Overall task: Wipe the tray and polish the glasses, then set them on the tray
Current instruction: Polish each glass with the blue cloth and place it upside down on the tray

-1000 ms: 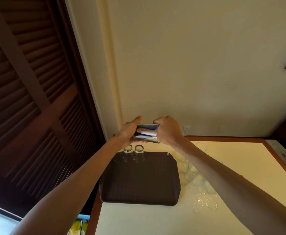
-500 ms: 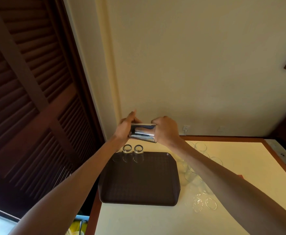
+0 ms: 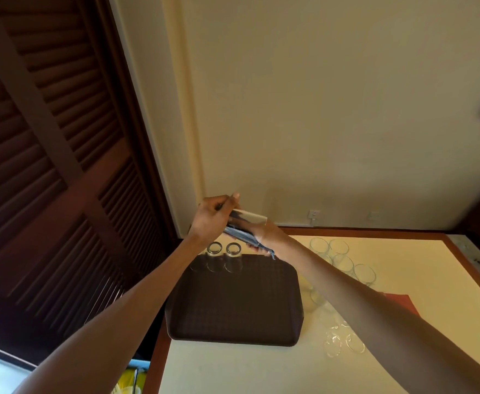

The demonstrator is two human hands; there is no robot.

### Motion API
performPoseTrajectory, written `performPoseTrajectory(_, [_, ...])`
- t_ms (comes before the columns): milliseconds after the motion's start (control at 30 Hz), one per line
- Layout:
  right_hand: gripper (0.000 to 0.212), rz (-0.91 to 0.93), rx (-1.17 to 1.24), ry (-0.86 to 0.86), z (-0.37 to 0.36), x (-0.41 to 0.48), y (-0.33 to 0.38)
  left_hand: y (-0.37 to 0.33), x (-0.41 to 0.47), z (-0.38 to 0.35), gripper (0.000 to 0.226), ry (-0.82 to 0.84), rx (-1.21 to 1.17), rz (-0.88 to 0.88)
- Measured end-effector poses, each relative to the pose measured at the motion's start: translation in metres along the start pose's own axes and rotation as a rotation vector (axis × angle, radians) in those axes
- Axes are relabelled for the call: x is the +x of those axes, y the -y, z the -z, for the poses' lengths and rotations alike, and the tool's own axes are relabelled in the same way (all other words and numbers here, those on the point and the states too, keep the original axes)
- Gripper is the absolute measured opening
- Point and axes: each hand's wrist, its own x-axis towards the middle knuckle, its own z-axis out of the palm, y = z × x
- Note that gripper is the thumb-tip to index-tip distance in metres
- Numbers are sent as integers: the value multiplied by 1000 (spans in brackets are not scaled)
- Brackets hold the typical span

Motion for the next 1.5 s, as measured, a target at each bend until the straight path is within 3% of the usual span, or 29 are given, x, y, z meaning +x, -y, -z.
performPoseTrajectory(133, [7,376,-753,-438,13,5,2,2,4,6,56,161,-374,349])
performPoseTrajectory(267, [11,682,-1069,-644,20,-7,15,-7,2,8,61,222,-370,521])
performPoseTrajectory(367, [19,628,-886,-617,21,6,3,-8,3,5,62,110,-146,373])
performPoseTrajectory(433, [28,555,-513,-520,14,8,0,-12,3,4,59,18,-27,227])
performPoseTrajectory(500, [49,376,-60,-269,6,4,3,-16,1,4,55,-31,-10,100])
performPoseTrajectory(533, [55,289,41,-141,3,3,3,-17,0,4,53,-32,-18,59])
performPoseTrajectory(567, [57,246,47,-79,1,3,3,-16,0,5,52,-25,-30,37])
performPoseTrajectory(633, [53,286,-48,-150,4,4,3,-14,-1,7,52,7,-99,53])
performPoseTrajectory(733, [9,447,-626,-449,18,2,9,-14,-2,7,55,95,-321,275])
performPoseTrajectory(800, [12,483,-883,-588,23,-6,21,-20,-4,5,53,137,-440,418])
performPoseTrajectory(900, [8,526,-907,-624,26,1,19,-22,0,1,53,35,-340,421])
performPoseTrajectory(933, [7,515,-806,-603,23,5,15,-23,2,0,54,-10,-270,376])
performPoseTrajectory(1000, [31,419,-437,-464,15,9,10,-26,1,0,56,-61,-181,261])
performPoseTrajectory(1067, [55,127,-26,-180,8,1,16,-28,1,0,57,-103,-114,113])
performPoseTrajectory(1133, [56,-86,197,75,2,-9,21,-25,0,1,57,-140,-69,5])
performPoseTrajectory(1167, [55,-98,210,99,2,-8,21,-23,0,1,56,-132,-88,-10])
performPoseTrajectory(1233, [49,-6,47,-43,6,-5,21,-21,0,2,55,-75,-199,75])
performPoseTrajectory(1367, [18,349,-812,-505,17,-3,22,-24,5,7,50,58,-383,395])
performPoseTrajectory(1433, [10,478,-952,-598,20,-7,27,-25,7,5,46,33,-334,463])
performPoseTrajectory(1500, [5,509,-920,-606,18,3,17,-24,7,3,49,-32,-215,404])
